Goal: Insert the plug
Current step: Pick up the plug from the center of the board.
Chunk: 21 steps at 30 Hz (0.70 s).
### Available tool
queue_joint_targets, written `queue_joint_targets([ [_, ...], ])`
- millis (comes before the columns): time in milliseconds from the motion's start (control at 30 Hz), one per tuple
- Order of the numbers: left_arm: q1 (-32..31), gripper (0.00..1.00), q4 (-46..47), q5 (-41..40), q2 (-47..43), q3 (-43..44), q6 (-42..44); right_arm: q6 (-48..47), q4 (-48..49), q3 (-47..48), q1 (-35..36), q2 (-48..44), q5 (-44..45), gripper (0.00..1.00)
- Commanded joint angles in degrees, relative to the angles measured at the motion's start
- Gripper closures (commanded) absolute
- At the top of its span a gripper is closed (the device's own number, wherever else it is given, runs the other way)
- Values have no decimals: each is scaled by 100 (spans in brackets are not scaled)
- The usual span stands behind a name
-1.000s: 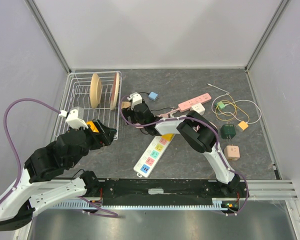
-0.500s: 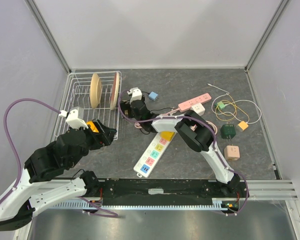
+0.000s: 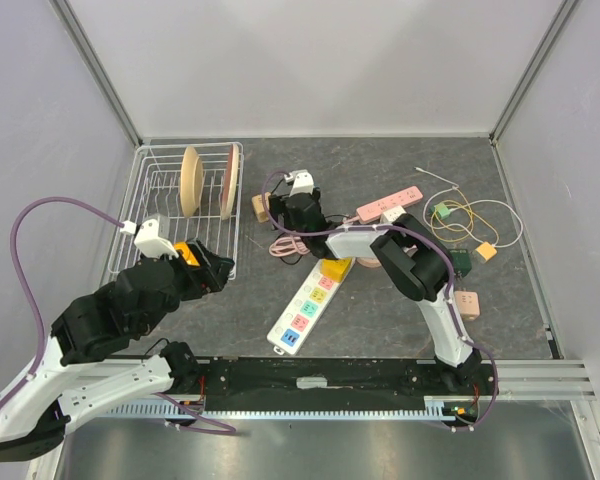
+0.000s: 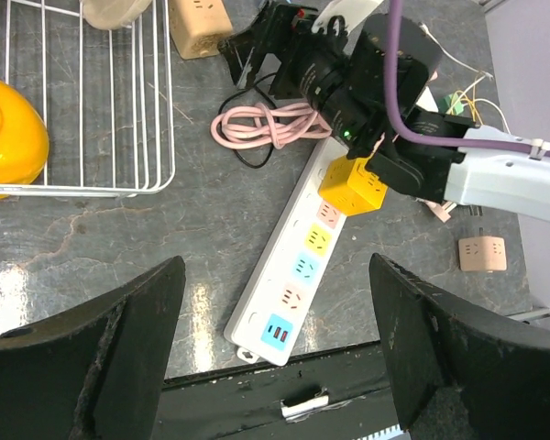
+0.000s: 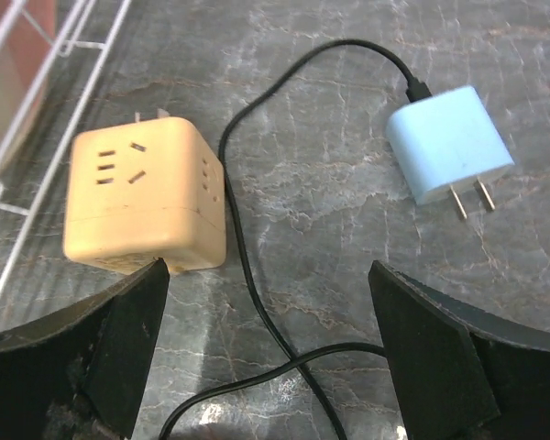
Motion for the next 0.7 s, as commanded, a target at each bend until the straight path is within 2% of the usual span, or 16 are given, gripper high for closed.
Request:
queue_joint_targets([
  [0, 16, 12, 173, -34, -27, -32, -148, -390, 262, 167, -10, -319, -808, 2],
  [267, 16, 13, 164, 19, -124, -50, -148, -364, 130, 870, 8, 120, -1487, 2],
  [667, 7, 12, 173, 54, -98, -50, -139, -241, -836, 2057, 34, 920, -1065, 2],
])
